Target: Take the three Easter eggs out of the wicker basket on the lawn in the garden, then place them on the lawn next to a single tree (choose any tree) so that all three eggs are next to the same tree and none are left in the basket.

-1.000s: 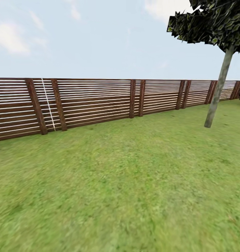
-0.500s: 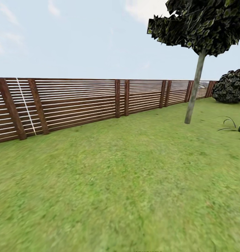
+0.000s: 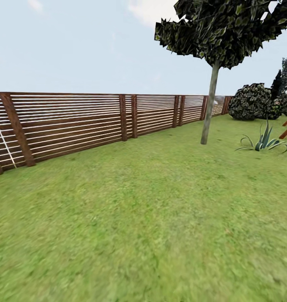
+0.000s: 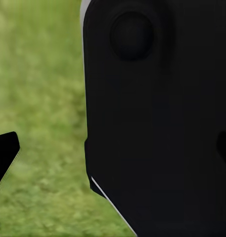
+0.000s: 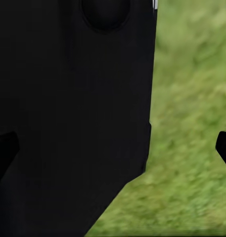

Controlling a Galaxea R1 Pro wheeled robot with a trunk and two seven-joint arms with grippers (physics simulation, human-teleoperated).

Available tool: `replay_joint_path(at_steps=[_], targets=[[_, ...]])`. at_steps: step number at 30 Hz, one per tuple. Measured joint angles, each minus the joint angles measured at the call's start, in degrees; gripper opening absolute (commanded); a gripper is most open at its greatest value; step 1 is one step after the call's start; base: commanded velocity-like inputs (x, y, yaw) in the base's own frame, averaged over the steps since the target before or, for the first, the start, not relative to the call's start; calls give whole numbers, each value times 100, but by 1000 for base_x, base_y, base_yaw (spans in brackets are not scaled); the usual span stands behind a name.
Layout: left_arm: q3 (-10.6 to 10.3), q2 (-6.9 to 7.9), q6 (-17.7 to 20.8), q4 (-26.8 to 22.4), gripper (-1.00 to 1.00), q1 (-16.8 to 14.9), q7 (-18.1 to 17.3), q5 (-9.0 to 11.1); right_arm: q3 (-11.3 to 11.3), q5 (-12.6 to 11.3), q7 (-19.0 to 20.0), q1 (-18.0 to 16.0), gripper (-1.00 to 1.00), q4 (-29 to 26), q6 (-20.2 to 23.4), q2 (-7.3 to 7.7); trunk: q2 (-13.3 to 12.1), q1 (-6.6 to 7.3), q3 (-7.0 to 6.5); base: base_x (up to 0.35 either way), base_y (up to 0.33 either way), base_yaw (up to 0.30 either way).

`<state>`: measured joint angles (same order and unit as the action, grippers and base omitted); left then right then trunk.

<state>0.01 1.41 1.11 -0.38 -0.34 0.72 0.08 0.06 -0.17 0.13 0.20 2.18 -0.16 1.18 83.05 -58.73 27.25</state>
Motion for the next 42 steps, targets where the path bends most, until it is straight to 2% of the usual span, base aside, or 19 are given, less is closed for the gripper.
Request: replay_joint_path(at_steps=[23, 42], targets=[[0, 0, 0, 0, 100, 0, 0, 0, 0, 1, -5, 0, 100, 0, 3, 1, 0, 0, 155, 0, 0, -201], [0, 0, 0, 0, 100, 0, 0, 0, 36, 32, 2, -1, 100, -5, 15, -59, 0, 0, 225, 0, 0, -18]])
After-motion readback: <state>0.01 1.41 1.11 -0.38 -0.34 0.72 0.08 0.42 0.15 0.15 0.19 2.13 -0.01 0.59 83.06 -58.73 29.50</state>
